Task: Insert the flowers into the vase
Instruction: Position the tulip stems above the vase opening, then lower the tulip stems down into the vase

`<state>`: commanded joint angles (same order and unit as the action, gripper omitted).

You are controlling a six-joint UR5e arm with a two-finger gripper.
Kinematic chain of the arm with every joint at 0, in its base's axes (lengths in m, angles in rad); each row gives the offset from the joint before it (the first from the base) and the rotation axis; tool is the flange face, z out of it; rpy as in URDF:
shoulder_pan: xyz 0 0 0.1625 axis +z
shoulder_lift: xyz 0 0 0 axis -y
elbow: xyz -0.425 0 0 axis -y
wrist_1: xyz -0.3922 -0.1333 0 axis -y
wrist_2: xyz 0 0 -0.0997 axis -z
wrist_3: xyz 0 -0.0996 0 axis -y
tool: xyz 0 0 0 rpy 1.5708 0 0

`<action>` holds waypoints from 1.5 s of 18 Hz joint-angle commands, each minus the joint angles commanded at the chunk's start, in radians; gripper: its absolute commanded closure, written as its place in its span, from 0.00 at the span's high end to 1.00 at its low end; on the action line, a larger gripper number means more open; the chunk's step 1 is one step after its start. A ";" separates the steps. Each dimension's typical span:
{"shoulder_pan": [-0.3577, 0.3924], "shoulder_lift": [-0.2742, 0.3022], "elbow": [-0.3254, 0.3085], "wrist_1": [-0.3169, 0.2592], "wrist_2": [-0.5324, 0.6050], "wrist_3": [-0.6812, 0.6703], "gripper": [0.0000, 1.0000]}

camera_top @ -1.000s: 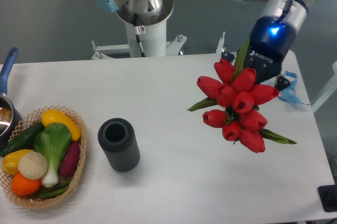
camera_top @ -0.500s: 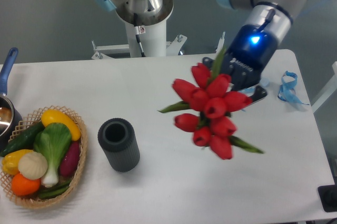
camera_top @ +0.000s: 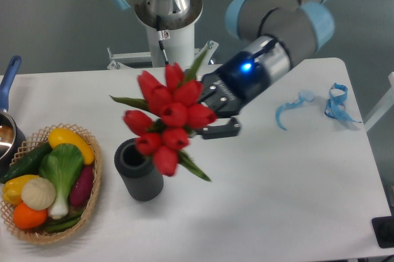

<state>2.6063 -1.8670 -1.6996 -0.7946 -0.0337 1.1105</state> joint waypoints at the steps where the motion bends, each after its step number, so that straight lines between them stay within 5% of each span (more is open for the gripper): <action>1: -0.011 0.008 -0.005 0.000 -0.008 0.000 0.17; 10: -0.054 0.048 -0.071 0.000 -0.017 0.006 0.17; 27: -0.054 -0.012 -0.153 -0.002 -0.003 0.126 0.18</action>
<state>2.5525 -1.8791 -1.8530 -0.7961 -0.0368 1.2364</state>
